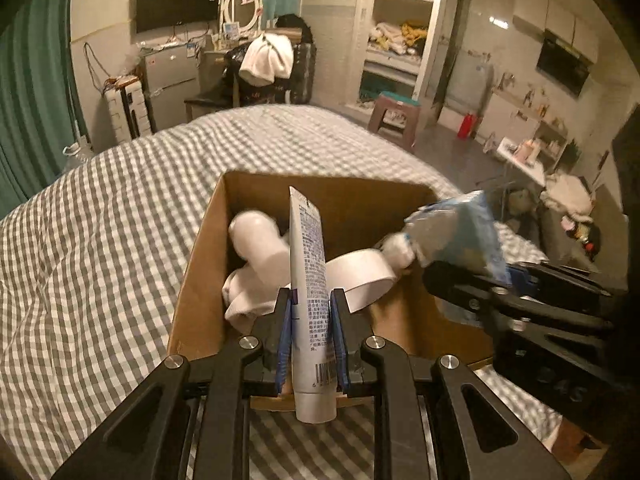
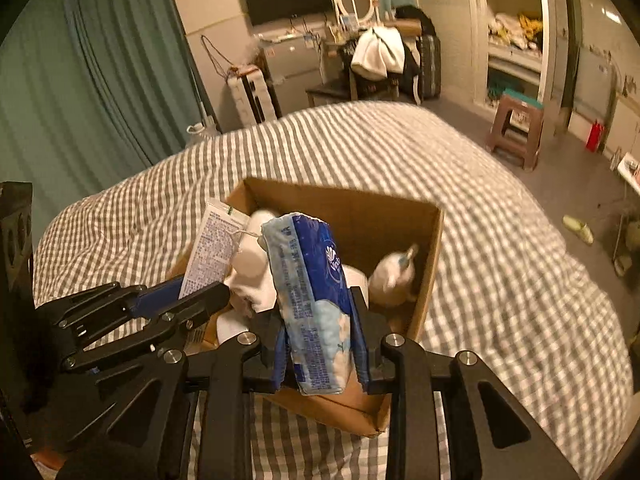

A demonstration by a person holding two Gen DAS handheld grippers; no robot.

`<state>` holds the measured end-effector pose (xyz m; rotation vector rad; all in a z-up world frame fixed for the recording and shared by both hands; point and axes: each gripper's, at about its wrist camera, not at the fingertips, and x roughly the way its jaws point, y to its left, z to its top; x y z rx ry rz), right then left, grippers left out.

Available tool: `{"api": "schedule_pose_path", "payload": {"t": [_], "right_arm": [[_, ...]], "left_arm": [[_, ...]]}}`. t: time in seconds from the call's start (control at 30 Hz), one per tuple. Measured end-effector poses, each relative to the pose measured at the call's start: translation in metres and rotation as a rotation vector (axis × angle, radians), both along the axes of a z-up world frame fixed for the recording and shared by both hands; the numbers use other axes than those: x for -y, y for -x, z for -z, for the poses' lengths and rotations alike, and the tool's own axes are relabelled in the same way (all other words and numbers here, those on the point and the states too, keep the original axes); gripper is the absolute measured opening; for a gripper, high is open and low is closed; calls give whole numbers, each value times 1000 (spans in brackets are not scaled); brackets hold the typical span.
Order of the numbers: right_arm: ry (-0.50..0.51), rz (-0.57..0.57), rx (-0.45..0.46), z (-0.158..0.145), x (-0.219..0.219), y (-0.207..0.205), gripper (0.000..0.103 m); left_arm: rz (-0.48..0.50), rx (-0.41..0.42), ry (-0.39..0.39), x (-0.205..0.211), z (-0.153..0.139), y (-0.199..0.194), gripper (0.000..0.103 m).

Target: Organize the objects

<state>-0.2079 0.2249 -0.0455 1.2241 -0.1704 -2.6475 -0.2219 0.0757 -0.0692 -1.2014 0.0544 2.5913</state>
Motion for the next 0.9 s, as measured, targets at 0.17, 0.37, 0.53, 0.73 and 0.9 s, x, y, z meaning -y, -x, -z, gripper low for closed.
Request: {"api": "schedule_pose_path", "payload": {"t": [0.17, 0.37, 0.53, 0.73, 0.9], "right_arm": [[89, -12, 7, 9, -12, 0, 43], [119, 10, -47, -9, -21, -12, 61], [87, 36, -110, -43, -30, -25, 74], [52, 60, -228, -96, -43, -60, 83], [-16, 74, -311, -134, -54, -94, 85]], "left_arm": [[-35, 40, -47, 12, 12, 7, 21], [-105, 19, -31, 26, 1, -3, 80], [-129, -37, -2, 34, -26, -18, 81], [-143, -142, -40, 39, -76, -42, 91], [-130, -260, -10, 32, -111, -75, 95]]}}
